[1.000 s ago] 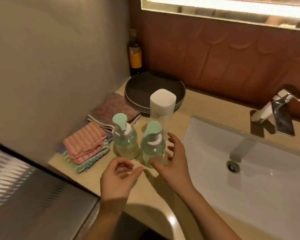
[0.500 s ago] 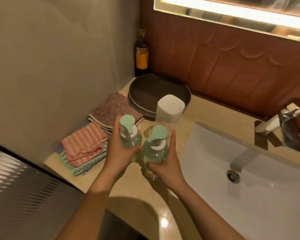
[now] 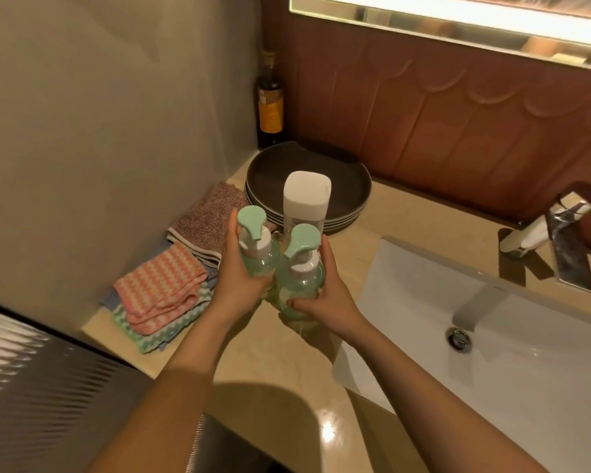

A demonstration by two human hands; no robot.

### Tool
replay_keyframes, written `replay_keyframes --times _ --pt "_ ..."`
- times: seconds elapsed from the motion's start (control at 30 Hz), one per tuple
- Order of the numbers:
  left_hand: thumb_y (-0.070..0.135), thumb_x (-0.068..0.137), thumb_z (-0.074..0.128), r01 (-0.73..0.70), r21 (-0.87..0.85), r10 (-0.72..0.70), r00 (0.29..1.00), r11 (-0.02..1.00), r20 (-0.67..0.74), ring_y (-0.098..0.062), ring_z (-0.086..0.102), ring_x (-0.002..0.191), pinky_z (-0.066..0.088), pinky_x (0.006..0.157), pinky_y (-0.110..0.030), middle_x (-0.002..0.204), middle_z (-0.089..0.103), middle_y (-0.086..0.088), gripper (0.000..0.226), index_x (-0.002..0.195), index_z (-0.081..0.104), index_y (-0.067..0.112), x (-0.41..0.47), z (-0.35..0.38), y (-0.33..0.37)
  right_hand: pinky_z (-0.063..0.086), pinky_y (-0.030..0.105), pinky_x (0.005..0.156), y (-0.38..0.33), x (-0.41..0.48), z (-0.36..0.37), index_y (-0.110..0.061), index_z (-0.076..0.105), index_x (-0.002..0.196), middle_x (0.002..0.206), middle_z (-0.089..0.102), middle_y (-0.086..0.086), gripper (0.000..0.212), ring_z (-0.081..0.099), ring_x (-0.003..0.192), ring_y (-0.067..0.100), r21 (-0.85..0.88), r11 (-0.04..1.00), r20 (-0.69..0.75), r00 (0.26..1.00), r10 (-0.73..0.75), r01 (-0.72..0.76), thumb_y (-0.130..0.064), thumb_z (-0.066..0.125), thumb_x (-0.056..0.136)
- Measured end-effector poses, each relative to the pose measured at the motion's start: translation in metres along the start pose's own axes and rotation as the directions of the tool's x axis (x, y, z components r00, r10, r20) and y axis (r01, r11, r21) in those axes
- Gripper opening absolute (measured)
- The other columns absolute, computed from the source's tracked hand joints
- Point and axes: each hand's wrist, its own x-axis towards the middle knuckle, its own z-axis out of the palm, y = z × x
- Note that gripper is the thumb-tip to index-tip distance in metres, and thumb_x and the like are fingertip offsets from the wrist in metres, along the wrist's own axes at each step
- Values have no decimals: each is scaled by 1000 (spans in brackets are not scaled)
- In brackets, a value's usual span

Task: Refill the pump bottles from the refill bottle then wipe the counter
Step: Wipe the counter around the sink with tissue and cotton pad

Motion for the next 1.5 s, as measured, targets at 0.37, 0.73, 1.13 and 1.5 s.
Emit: replay_keyframes --times 0.37,0.73,1.13,1.5 --pt "-20 75 59 118 -81 -125 989 990 -79 -6 17 140 45 83 -7 158 0 14 119 145 -10 47 -57 14 -24 35 29 104 -1 -23 -10 -35 -3 149 157 17 -7 113 25 141 15 -26 989 3 989 146 -146 -20 79 74" --pt "-2 84 62 258 -98 -264 963 961 -53 -15 23 141 29 112 -43 155 21 4 92 146 13 44 -109 57 -16 48 23 95 20 -75 -34 -18 55 127 120 61 1 41 58 102 8 16 973 -187 955 231 -232 -20 65 88" --pt "11 93 54 129 118 -174 791 985 586 3 59 96 50 85 -20 109 64 16 31 108 58 37 -128 125 23 48 15 88 32 -163 -84 -25 63 115 108 66 -6 27 61 99 0 123 955 -512 807 294 -270 -20 63 88" --pt "7 92 54 2 151 -137 424 989 895 -10 62 97 49 67 -9 106 66 6 27 105 62 29 -181 234 49 47 8 76 53 -298 -130 -24 64 112 106 67 -5 24 63 94 -1 315 914 -805 437 401 -258 -15 61 90"
